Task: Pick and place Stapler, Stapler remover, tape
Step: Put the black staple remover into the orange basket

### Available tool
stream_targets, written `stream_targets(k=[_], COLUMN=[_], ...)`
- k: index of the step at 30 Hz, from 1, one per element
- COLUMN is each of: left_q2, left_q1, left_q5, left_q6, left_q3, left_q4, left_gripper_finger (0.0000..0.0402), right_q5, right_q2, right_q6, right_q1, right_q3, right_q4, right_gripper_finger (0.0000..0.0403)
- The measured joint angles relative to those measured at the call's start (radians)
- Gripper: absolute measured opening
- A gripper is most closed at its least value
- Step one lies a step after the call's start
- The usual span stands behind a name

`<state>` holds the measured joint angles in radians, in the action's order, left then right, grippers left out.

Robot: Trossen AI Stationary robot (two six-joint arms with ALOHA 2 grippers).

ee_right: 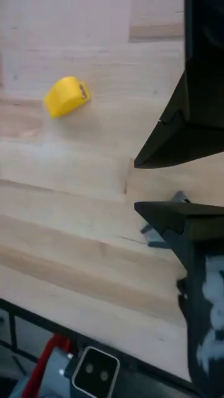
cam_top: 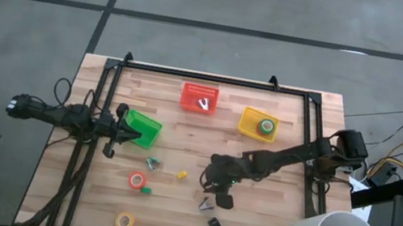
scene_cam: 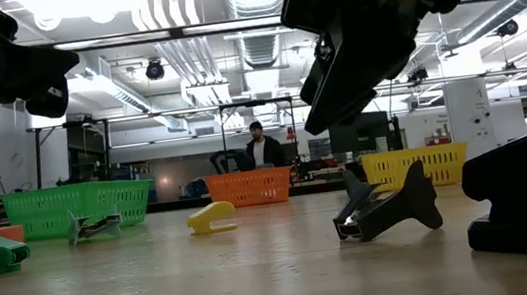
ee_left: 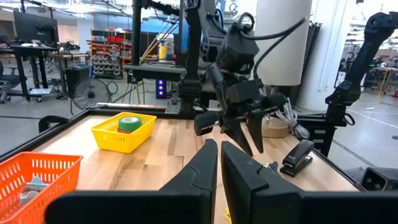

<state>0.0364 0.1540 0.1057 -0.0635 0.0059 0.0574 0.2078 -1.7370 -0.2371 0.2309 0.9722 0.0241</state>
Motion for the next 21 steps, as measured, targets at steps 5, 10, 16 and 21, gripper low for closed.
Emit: stream_targets(k=[5,10,16,21], left_q2=[0.000,0.000,0.000,0.000], left_q1=[0.000,0.000,0.000,0.000], left_q5=[0.000,0.000,0.000,0.000], left_q6=[0.000,0.000,0.000,0.000], left_q3=[0.000,0.000,0.000,0.000], left_q4=[0.000,-0.003,-0.006,-0.006], left_gripper_finger=[0.0025,0.0028,0.0023,0.0025], right_q5=[0.009,0.047,0.054,0.055], right_q2=[-0.036,-0.076,-0.098,-0.127], right_q6=[-0.048,-0.063,-0.083,-0.085], right_q1=[0.016,0.025,0.028,0.034], right_q3=[-0.006,-0.005,-0.008,-0.008], right_q4=[-0.033,-0.042,-0.042,-0.067], right_gripper_finger=[0.0109,0.0132,0.0145,0.0139])
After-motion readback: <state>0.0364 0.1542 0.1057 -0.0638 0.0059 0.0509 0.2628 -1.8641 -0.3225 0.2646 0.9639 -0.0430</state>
